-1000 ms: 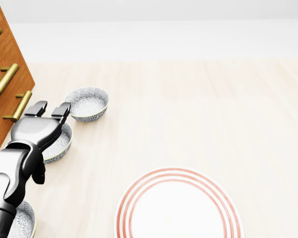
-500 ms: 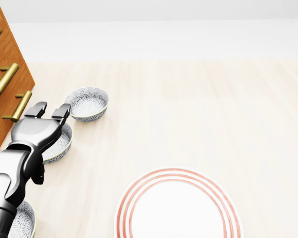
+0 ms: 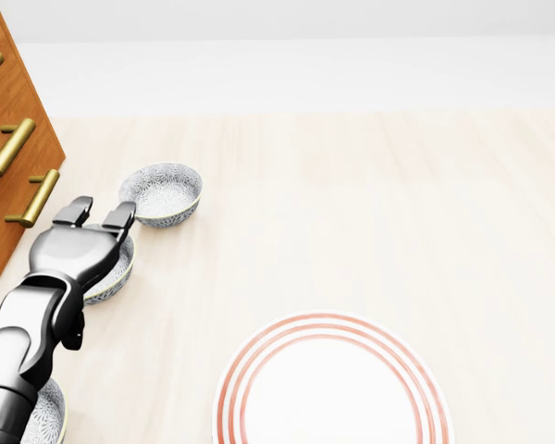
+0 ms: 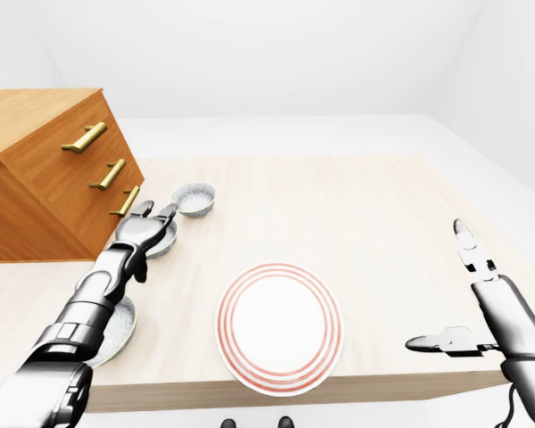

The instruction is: Put the bowl in the middle on the plate.

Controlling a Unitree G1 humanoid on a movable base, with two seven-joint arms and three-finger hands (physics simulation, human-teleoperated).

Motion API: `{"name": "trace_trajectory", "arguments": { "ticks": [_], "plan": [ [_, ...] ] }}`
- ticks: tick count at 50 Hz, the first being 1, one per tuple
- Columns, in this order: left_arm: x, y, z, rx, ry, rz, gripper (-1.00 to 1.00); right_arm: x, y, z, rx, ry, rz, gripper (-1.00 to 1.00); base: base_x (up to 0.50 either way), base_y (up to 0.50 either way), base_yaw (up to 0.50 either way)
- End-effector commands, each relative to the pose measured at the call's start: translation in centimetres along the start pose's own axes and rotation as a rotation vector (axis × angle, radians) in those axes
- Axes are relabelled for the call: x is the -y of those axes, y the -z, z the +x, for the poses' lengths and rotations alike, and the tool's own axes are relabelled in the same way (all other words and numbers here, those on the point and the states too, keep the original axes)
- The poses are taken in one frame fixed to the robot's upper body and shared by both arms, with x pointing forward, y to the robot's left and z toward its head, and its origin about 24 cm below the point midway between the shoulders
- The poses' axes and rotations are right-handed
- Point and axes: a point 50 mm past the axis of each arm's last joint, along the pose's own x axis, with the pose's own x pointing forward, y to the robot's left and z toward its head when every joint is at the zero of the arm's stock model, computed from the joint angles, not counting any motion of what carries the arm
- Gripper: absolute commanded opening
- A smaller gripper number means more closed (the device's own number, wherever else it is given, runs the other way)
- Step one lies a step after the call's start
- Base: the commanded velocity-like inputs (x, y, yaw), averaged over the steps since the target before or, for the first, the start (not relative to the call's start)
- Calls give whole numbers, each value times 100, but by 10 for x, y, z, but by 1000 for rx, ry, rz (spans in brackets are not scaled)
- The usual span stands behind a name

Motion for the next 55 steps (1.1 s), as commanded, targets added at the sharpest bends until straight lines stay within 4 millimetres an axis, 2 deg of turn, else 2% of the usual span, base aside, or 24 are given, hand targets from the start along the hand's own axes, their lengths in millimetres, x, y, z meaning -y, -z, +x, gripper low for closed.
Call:
{"name": "trace_trajectory", "arguments": {
  "ticks": [1, 29, 55],
  "plan": [
    [6, -2, 1, 3, 9, 11, 100, 0, 0, 0, 0, -1, 1, 100, 0, 0, 0],
    [25, -6, 5, 9, 40, 33, 100, 0, 0, 0, 0, -1, 1, 100, 0, 0, 0],
    [30, -8, 5, 13, 50, 37, 100, 0, 0, 0, 0, -1, 1, 100, 0, 0, 0]
  ]
}}
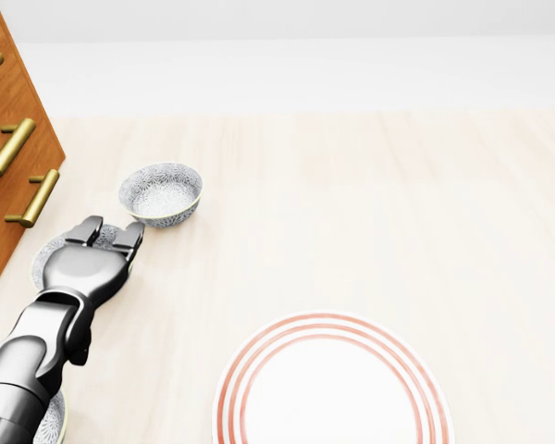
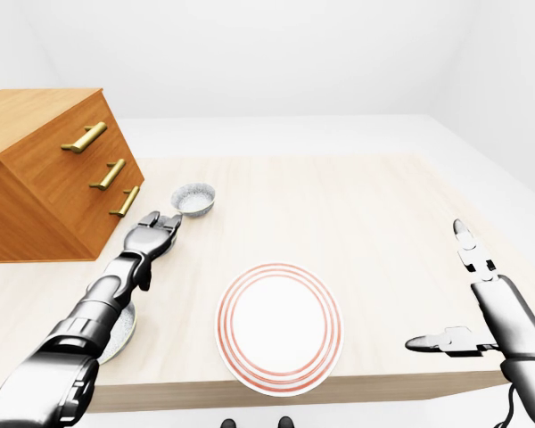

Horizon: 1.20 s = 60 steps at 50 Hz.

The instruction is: Put the bowl in the middle on the plate.

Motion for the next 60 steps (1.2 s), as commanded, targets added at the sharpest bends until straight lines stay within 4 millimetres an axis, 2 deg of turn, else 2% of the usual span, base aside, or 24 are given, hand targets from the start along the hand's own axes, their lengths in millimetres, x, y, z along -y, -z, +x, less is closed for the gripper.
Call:
{"name": "trace_trajectory", "arguments": {
  "ticks": [1, 21, 49, 60],
  "plan": [
    [3, 0, 1, -2, 6, 3, 100, 0, 0, 0, 0, 0, 0, 100, 0, 0, 0],
    [6, 10, -2, -24, 6, -1, 100, 3, -4, -2, 14, 14, -12, 100, 0, 0, 0],
    [10, 10, -3, -27, 16, -9, 100, 0, -1, -1, 5, 3, -2, 100, 0, 0, 0],
    [6, 18, -3, -46, 14, -12, 100, 2, -3, -2, 11, 12, -8, 100, 0, 0, 0]
  ]
}}
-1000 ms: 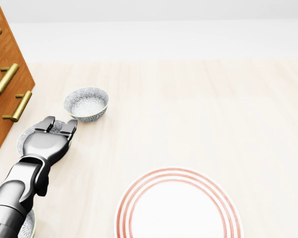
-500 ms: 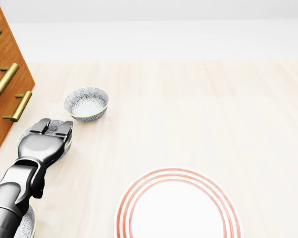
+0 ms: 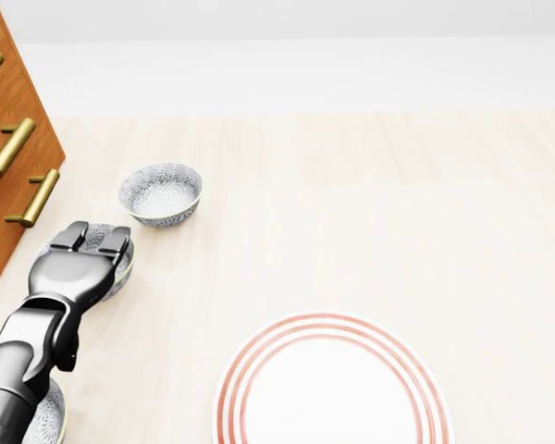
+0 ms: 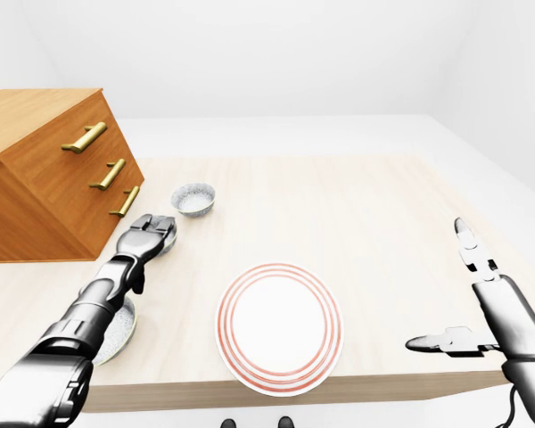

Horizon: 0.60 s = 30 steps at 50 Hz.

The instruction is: Put the bowl in the middle on the plate.

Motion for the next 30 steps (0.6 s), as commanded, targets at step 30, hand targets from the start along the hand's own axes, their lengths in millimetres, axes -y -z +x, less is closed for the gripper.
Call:
{"name": "trace_trajectory", "arguments": {
  "ticks": [30],
  "plan": [
    [2, 5, -1, -13, 6, 2, 100, 1, -3, -1, 8, 8, -6, 100, 0, 0, 0]
  ]
}}
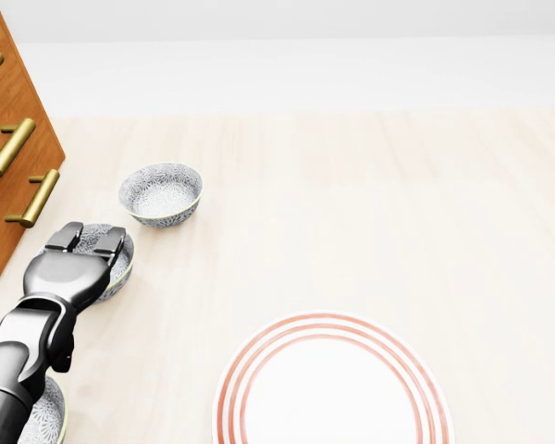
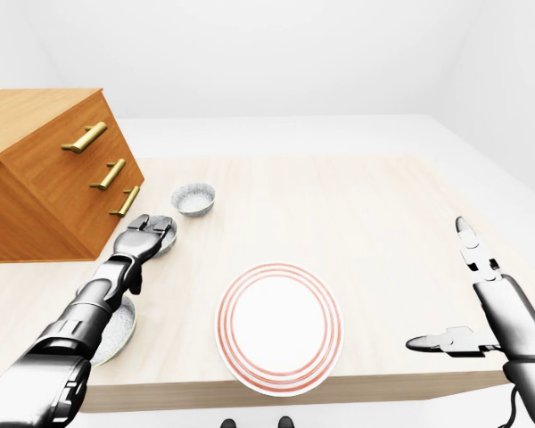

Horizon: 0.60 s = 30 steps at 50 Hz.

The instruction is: Put the bowl in the middle on the plate.

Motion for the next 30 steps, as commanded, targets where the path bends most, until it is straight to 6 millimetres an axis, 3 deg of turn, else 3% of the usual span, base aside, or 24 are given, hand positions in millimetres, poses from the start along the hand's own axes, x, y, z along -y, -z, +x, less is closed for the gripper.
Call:
{"name": "trace_trajectory", "arguments": {
  "ticks": [1, 7, 8, 11, 14, 18, 21, 25, 30],
  "plan": [
    [1, 0, 0, 0, 2, -3, 100, 0, 0, 0, 0, 0, 1, 100, 0, 0, 0],
    [2, -1, 0, 1, 3, -7, 100, -1, 2, 0, -8, -5, 9, 100, 0, 0, 0],
    [1, -1, 0, 2, 1, -8, 59, -1, 2, 0, -7, -5, 9, 100, 0, 0, 0],
    [1, -2, 1, 3, 1, -11, 53, -1, 1, 0, -3, -4, 6, 100, 0, 0, 0],
    [1, -3, 1, 5, 2, -13, 31, 0, 1, 0, 0, -1, 5, 100, 0, 0, 0],
    [1, -3, 0, 6, 2, -16, 22, 0, 0, -1, 2, 0, 8, 100, 0, 0, 0],
    [1, -4, 1, 6, 1, -21, -40, -1, 2, -1, -4, -3, 16, 100, 0, 0, 0],
    [1, -4, 1, 8, -2, -25, -61, -1, 1, -1, 2, 0, 18, 100, 0, 0, 0],
    [1, -6, 0, 12, -6, -29, -60, 1, -1, -3, 13, 8, 20, 100, 0, 0, 0]
  ]
}}
